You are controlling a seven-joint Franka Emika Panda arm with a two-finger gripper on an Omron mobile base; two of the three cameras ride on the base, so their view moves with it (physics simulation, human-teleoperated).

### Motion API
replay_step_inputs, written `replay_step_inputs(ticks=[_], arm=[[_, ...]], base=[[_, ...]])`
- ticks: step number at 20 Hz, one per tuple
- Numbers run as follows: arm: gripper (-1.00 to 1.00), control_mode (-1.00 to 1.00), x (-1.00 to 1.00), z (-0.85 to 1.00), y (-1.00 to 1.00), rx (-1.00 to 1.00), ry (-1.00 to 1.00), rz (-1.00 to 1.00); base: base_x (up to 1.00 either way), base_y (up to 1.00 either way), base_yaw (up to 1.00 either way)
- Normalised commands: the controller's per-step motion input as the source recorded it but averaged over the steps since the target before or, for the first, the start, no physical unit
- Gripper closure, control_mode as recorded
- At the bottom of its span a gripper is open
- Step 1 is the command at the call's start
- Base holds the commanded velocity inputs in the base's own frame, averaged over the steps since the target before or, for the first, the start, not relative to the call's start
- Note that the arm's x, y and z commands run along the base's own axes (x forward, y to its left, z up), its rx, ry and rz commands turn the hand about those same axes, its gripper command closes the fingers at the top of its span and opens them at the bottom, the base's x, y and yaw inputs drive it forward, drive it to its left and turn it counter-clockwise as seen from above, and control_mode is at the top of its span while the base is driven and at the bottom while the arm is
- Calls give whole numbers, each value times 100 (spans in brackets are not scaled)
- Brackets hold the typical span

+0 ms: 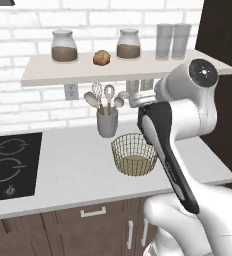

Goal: Open the cabinet, pick up the bread from the cabinet and place it in the basket. Then move the basket to the dining counter.

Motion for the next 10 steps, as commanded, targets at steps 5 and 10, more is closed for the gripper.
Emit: replay_step_inputs(ticks=[5, 10], arm=[[-100, -100, 26, 86, 36, 0, -9, -2], [-100, -100, 49, 55, 57, 0, 8, -9]], base=[[0, 0, 0], [0, 0, 0]])
